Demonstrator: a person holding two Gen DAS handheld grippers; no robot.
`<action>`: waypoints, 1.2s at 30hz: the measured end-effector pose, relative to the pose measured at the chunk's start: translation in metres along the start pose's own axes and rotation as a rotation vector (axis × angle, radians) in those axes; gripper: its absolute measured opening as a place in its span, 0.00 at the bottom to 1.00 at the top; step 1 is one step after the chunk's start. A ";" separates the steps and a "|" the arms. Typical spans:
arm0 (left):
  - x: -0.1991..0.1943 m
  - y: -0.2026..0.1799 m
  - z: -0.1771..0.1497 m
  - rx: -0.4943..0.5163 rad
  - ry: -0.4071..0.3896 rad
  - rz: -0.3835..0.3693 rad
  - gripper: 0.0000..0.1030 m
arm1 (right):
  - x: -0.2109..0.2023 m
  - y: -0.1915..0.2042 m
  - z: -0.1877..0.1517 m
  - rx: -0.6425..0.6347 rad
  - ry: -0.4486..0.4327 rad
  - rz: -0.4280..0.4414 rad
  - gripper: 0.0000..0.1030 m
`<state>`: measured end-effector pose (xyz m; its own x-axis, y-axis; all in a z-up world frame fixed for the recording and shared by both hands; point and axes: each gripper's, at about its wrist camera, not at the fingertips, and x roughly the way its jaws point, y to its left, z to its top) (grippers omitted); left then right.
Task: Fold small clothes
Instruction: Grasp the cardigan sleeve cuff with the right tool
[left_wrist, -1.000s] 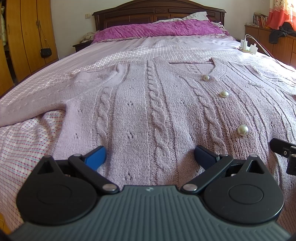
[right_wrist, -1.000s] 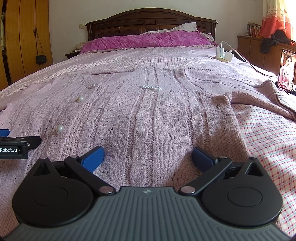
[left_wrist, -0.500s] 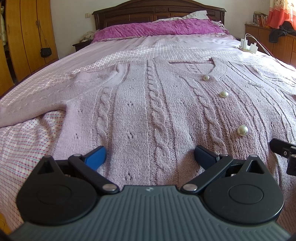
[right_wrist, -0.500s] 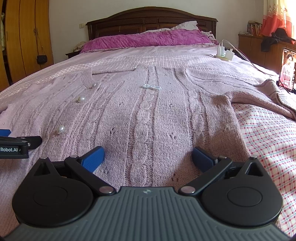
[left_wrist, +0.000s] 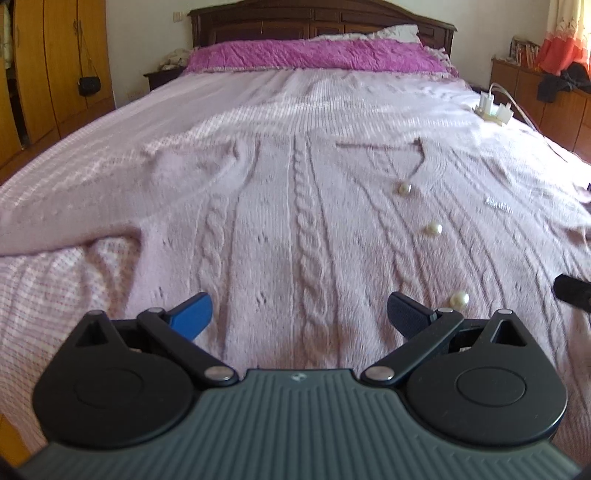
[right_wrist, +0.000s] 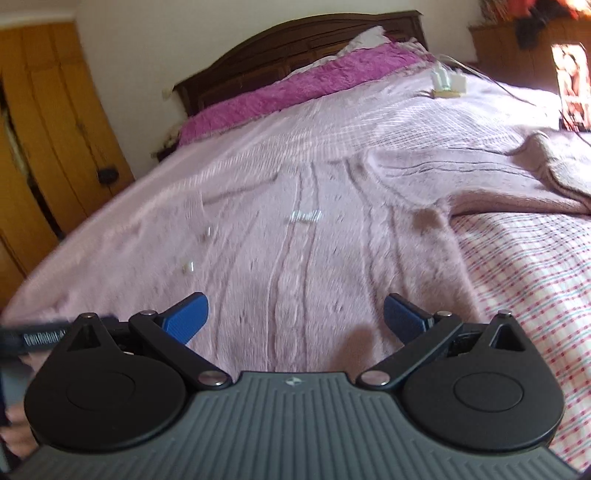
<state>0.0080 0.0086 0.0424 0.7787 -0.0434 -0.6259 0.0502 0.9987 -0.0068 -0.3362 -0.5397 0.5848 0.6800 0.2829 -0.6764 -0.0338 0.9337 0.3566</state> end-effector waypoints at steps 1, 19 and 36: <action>-0.002 0.000 0.003 0.000 -0.007 0.001 1.00 | -0.004 -0.006 0.006 0.033 -0.011 0.012 1.00; 0.023 -0.006 0.029 -0.035 0.023 0.040 1.00 | -0.015 -0.145 0.053 0.386 -0.143 -0.174 1.00; 0.043 -0.012 0.039 -0.006 0.059 0.078 1.00 | 0.018 -0.205 0.078 0.505 -0.260 -0.240 1.00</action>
<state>0.0650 -0.0063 0.0461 0.7417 0.0363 -0.6697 -0.0134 0.9991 0.0393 -0.2600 -0.7428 0.5497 0.7842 -0.0449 -0.6189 0.4503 0.7275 0.5177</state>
